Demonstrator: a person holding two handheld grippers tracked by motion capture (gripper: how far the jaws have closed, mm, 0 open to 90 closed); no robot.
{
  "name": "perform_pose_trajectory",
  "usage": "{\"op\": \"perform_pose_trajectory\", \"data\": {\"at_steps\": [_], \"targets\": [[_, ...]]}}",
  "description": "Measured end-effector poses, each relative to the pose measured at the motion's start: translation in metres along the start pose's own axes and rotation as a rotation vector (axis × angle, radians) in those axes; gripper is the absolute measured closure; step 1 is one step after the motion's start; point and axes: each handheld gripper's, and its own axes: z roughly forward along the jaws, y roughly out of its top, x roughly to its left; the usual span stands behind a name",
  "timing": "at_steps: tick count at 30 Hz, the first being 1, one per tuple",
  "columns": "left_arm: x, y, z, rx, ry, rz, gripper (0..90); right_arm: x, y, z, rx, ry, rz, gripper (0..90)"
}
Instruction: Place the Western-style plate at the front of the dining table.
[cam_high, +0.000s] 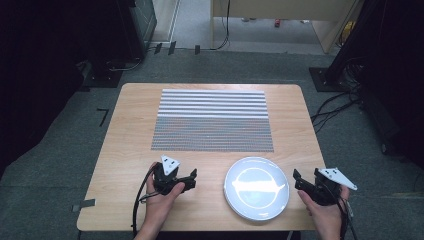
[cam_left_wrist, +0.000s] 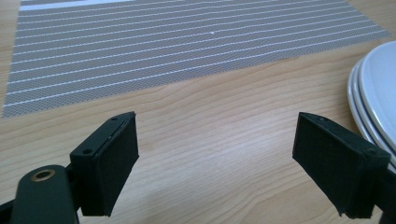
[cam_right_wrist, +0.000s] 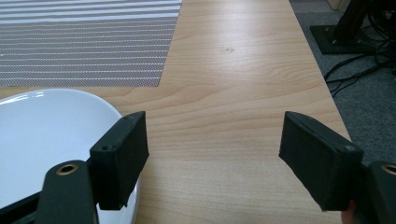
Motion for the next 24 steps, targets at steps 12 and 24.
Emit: {"op": "perform_pose_trajectory", "data": {"at_steps": [12, 24], "targets": [[-0.023, 0.008, 0.006, -0.008, -0.051, 0.025, 13.3, 0.002, -0.001, -0.002, -0.021, -0.003, -0.004, 31.2], [-0.044, 0.010, 0.014, 0.016, -0.101, 0.033, 14.4, 0.003, -0.003, -0.003, -0.042, 0.074, -0.021, 52.8]]}}
